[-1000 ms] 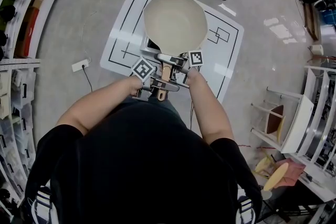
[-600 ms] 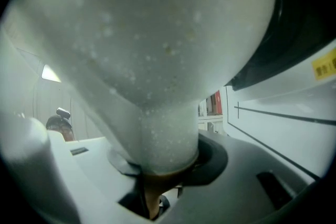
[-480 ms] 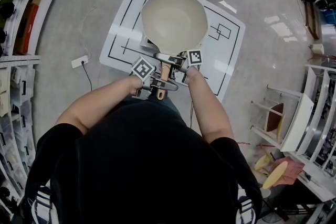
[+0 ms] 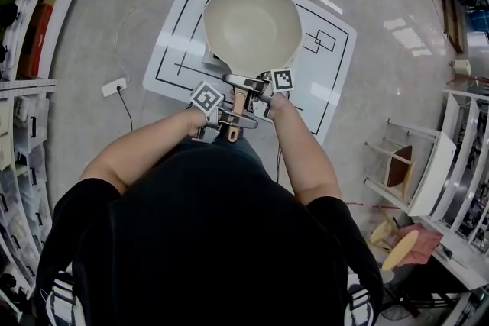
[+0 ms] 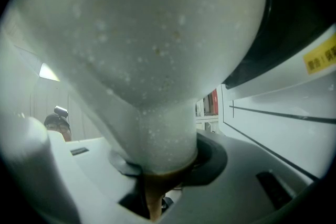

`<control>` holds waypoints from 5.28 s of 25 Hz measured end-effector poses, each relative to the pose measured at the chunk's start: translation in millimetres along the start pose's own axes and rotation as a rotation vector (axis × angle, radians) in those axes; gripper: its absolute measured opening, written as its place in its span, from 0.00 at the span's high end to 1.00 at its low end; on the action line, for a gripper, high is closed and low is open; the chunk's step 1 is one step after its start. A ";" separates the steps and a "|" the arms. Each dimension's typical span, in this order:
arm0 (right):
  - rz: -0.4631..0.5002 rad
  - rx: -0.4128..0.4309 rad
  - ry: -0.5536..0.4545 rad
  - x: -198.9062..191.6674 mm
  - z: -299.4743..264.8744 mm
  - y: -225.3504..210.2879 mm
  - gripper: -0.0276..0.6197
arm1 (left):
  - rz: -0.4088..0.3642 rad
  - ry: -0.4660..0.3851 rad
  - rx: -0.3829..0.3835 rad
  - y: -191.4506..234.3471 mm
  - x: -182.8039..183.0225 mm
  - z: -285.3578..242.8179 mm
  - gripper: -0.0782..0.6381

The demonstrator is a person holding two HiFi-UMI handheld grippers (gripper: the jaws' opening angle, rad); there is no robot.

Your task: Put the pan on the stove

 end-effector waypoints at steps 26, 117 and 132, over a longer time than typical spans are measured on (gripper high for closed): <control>0.017 0.041 -0.094 6.2 8.6 -1.1 0.57 | 0.053 -0.049 -0.092 -4.3 2.7 1.8 0.56; 1.311 -1.023 -0.353 -12.4 88.8 220.5 0.69 | -1.051 -0.950 1.045 -136.3 87.7 192.6 0.60; 1.386 -1.116 -0.413 -10.9 87.1 233.3 0.84 | -1.109 -0.953 1.124 -141.3 89.4 171.4 0.80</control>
Point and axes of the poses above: the fingertips, and each gripper's own axes: z backward along the fingers, y to its left, x out of its top, the point moved 8 cm from there along z, backward along the fingers, and after that the axes turned 15 degrees about x, right-handed, at the moved point
